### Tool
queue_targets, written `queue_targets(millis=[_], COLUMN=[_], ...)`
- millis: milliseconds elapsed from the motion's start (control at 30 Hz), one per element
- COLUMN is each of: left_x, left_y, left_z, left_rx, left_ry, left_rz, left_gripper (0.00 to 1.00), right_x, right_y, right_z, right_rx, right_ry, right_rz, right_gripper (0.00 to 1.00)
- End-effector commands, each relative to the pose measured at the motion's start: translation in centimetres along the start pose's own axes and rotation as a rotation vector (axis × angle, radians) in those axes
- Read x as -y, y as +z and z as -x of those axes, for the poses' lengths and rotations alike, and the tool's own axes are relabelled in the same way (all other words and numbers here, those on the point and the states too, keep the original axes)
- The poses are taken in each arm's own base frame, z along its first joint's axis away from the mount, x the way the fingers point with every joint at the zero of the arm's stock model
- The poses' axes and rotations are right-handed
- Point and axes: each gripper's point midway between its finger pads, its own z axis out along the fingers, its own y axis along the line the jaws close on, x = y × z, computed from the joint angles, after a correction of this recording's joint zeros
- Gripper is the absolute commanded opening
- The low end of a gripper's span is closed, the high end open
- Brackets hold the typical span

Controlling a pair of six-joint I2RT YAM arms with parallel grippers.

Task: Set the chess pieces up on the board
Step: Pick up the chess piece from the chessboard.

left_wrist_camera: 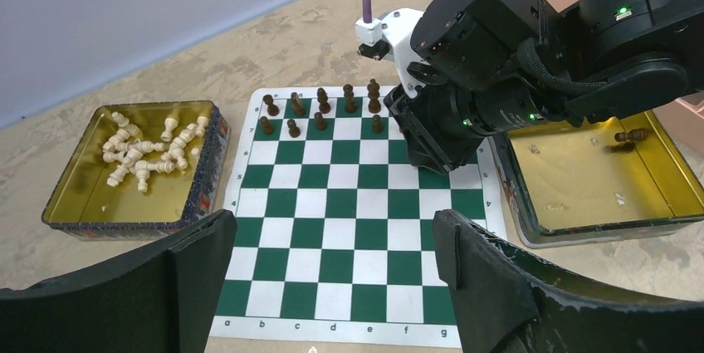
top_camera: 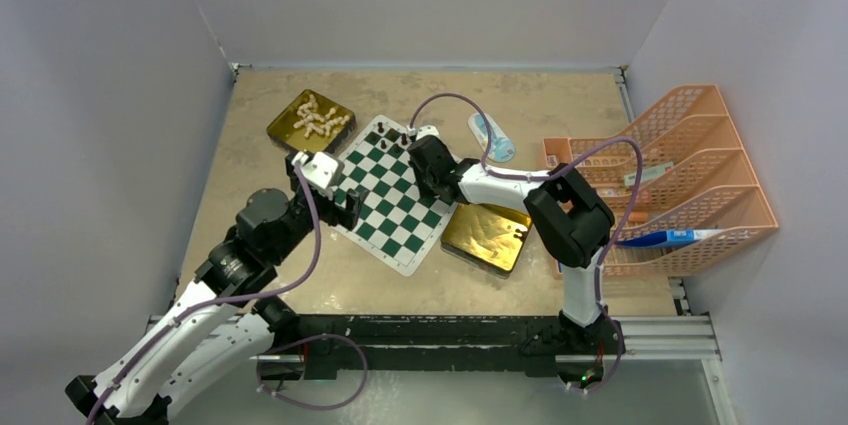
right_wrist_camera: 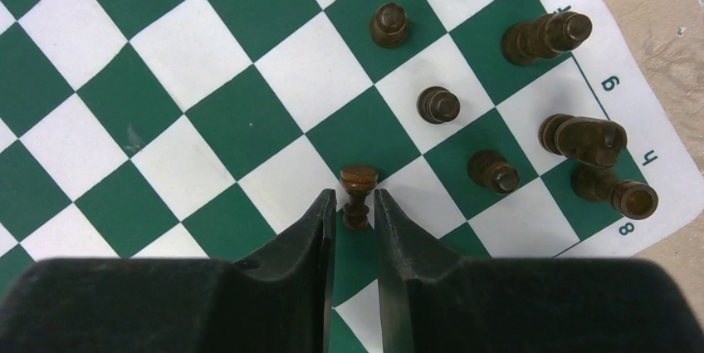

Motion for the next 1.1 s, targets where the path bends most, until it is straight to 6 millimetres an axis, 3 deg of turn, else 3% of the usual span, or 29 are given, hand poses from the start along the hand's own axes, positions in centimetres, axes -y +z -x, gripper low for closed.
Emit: queue_targets(millis=[0,533,700,833,1067], left_x=[0.0,1.7,1.8,2.1,4.4], left_y=[0.5,0.4,0.2,0.2,-0.4], left_z=[0.7,1.5,1.7,1.6,2.4], left_rx=[0.036,0.063,0.071,0.073,0.149], left_ry=[0.014,0.022,0.021,0.046,0.291], left_rz=[0.002,-0.098,-0.106,-0.126,-0.301], left_gripper=[0.85,0.61,0.61,0.6,0.62], right_x=[-0.2,-0.2,-0.1,-0.3,-2.7], right_y=[0.1,0.1,0.3,-0.1,-2.8], right_z=[1.2,-0.2,-0.7,-0.4,1.6], right_rx=[0.044,0.016,0.007,0.01,0.039], right_ry=[0.009,-0.006,-0.012,-0.017,-0.024], right_rz=[-0.017,-0.014,-0.016,-0.002,0.144], right_gripper=[0.24,0.2,0.21,0.13,0.1])
